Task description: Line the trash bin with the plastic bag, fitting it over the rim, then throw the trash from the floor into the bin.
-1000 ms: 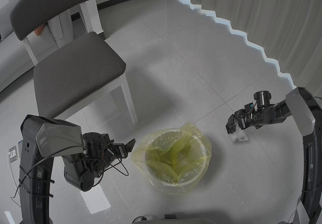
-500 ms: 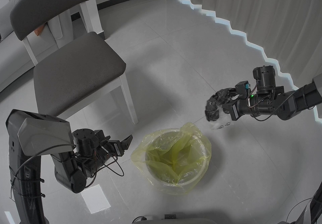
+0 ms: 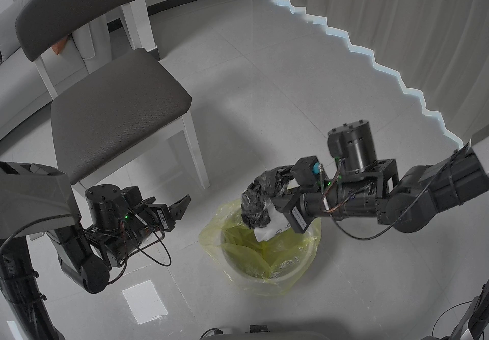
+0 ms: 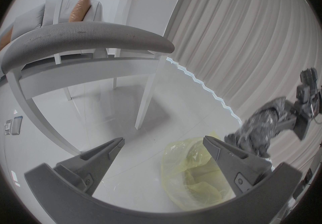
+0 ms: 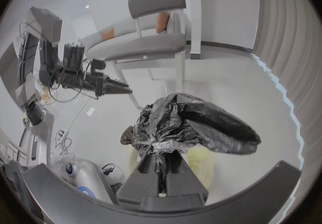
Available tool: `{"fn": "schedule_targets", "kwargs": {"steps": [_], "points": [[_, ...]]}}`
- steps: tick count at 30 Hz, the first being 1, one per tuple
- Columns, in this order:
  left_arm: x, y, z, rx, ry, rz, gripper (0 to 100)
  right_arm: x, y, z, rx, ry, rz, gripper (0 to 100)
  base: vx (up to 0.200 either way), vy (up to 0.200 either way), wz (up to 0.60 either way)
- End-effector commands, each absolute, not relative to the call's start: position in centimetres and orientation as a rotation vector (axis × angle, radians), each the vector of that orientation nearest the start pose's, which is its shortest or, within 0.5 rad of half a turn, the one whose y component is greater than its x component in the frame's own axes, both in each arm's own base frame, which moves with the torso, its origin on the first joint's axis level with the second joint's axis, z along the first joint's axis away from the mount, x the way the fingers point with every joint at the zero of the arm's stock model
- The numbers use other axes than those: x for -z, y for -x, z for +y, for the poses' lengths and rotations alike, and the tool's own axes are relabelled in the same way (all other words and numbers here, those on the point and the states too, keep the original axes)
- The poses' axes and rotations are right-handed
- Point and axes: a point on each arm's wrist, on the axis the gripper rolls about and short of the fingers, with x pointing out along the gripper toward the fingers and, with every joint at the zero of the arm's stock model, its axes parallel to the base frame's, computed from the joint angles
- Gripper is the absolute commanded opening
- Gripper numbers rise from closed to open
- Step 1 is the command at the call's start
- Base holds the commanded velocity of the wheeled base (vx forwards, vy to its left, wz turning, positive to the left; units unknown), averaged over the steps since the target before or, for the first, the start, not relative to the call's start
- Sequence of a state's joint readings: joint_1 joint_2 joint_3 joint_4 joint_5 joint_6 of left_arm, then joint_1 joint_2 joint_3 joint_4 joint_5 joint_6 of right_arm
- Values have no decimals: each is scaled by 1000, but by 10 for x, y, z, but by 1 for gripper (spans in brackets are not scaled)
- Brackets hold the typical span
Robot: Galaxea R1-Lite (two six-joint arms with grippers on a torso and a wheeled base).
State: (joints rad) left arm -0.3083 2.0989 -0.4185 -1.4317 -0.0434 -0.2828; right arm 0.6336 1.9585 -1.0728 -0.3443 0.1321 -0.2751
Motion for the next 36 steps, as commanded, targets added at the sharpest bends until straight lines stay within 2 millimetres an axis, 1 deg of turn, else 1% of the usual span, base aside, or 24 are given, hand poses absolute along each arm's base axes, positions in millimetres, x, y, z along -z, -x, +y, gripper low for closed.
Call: {"fn": "schedule_targets", "kwargs": {"steps": [1,4,8,12,16,17,20,23,28,30,36], "points": [[-54,-290,-89,312,251,293,100,-97,-295,237,-858,432,536,0,0,0,0],[-52,-290,-87,306,255,299,100,-84,-298,238,-858,439,570,0,0,0,0],[-52,-291,-84,303,257,300,100,-78,-300,239,-858,443,584,0,0,0,0],[-51,-291,-85,309,257,303,100,-66,-313,235,-839,440,605,0,0,0,0],[-51,-290,-85,308,257,304,100,-60,-320,235,-831,438,615,0,0,0,0],[-51,-290,-85,306,258,306,100,-56,-326,234,-821,435,620,0,0,0,0],[-50,-288,-84,304,258,310,100,-49,-332,234,-816,434,627,0,0,0,0],[-48,-286,-83,305,261,301,100,-42,-335,234,-812,436,643,0,0,0,0],[-44,-285,-83,309,259,290,100,-35,-332,232,-816,444,668,0,0,0,0],[-41,-281,-83,309,257,298,100,-27,-337,232,-808,441,683,0,0,0,0],[-40,-279,-81,306,258,296,100,-25,-341,230,-801,437,681,0,0,0,0]]}}
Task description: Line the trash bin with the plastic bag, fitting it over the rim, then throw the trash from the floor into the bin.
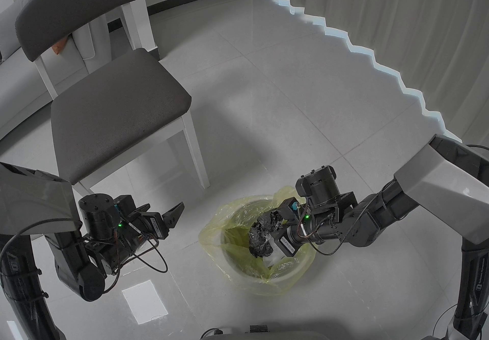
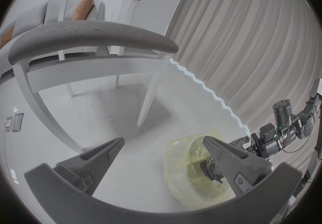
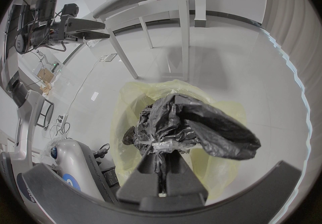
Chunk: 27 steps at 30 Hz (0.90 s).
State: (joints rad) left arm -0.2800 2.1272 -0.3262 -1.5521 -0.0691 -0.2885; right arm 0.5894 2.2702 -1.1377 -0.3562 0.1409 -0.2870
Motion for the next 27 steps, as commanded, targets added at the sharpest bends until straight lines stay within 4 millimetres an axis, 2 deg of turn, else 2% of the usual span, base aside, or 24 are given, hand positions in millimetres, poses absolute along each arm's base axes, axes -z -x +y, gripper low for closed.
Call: {"fn": "schedule_targets", "kwargs": {"steps": [1,5,13,21,27], "points": [[-40,-279,-81,306,258,296,100,-23,-344,231,-797,433,679,0,0,0,0],[-40,-278,-84,315,257,299,100,-11,-356,233,-789,433,686,0,0,0,0],[-35,-281,-82,304,256,310,100,11,-363,227,-774,440,730,0,0,0,0],[-32,-282,-83,306,257,317,100,16,-365,226,-776,450,739,0,0,0,0],[-32,-281,-83,307,258,320,100,41,-373,234,-784,460,764,0,0,0,0]]}}
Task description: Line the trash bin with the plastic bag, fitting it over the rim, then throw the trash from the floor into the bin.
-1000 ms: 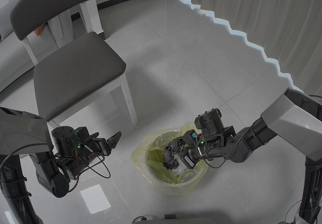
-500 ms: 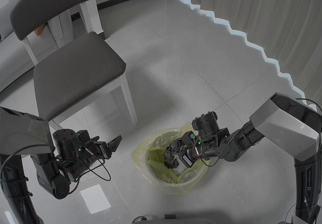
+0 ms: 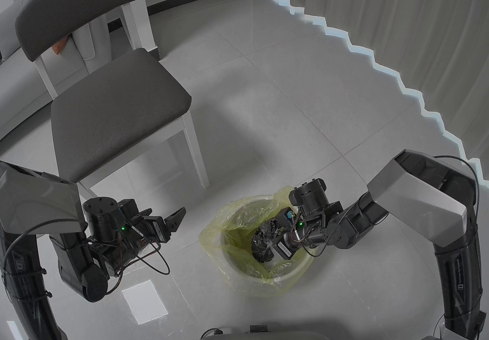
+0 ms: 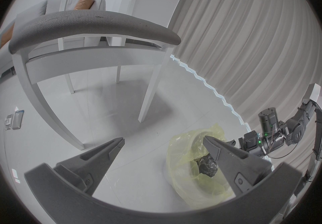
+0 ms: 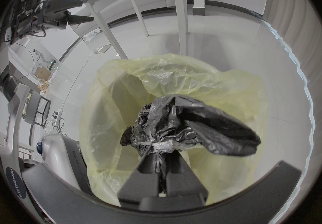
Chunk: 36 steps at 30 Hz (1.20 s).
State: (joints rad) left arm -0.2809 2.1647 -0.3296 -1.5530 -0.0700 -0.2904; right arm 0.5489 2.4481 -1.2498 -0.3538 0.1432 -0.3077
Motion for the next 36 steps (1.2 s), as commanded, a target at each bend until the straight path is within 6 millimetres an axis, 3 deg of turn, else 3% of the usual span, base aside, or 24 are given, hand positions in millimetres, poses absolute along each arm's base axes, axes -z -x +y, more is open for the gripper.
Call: {"fn": "schedule_targets", "kwargs": {"steps": [1,6,12,13,20,28,36], "points": [[-32,-282,-83,305,258,320,100,45,-374,235,-786,460,770,0,0,0,0],[-32,-282,-82,304,260,317,100,57,-383,241,-786,461,769,0,0,0,0],[-26,-284,-84,307,257,336,100,57,-383,242,-787,460,778,0,0,0,0],[-25,-285,-86,310,257,336,100,57,-383,242,-787,460,776,100,0,0,0],[-18,-290,-97,339,251,342,100,54,-382,240,-783,460,778,100,0,0,0],[-3,-287,-109,369,234,392,100,24,-373,236,-782,454,743,100,0,0,0],[27,-295,-125,389,206,445,100,-12,-356,223,-774,450,712,100,0,0,0]]}}
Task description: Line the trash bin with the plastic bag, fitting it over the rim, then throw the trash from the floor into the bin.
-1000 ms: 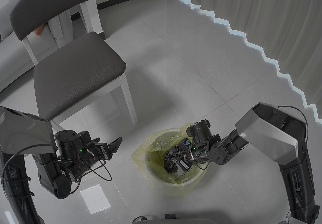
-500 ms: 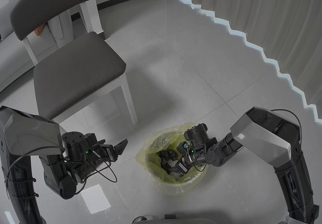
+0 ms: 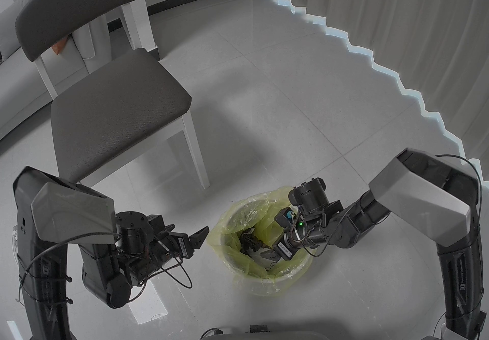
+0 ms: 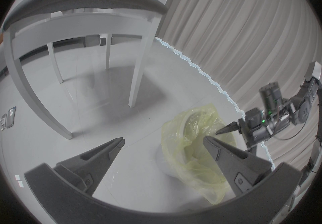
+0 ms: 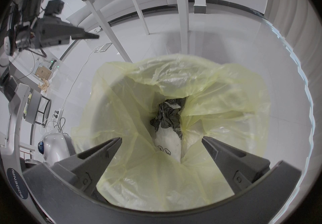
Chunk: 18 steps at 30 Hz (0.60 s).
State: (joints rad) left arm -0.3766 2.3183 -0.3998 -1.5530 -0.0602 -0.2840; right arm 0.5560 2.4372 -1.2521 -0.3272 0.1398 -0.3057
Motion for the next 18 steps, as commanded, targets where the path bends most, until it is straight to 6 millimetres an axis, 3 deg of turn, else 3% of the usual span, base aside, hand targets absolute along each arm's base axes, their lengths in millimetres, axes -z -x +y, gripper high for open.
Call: {"fn": "schedule_targets", "kwargs": {"steps": [1,8,18], "points": [[32,-299,-126,391,205,445,100,-18,-354,219,-769,447,707,100,0,0,0],[57,-322,-129,386,147,432,100,-49,-347,192,-718,424,676,100,0,0,0],[65,-342,-129,353,97,514,100,-76,-339,163,-663,403,643,100,0,0,0]]}}
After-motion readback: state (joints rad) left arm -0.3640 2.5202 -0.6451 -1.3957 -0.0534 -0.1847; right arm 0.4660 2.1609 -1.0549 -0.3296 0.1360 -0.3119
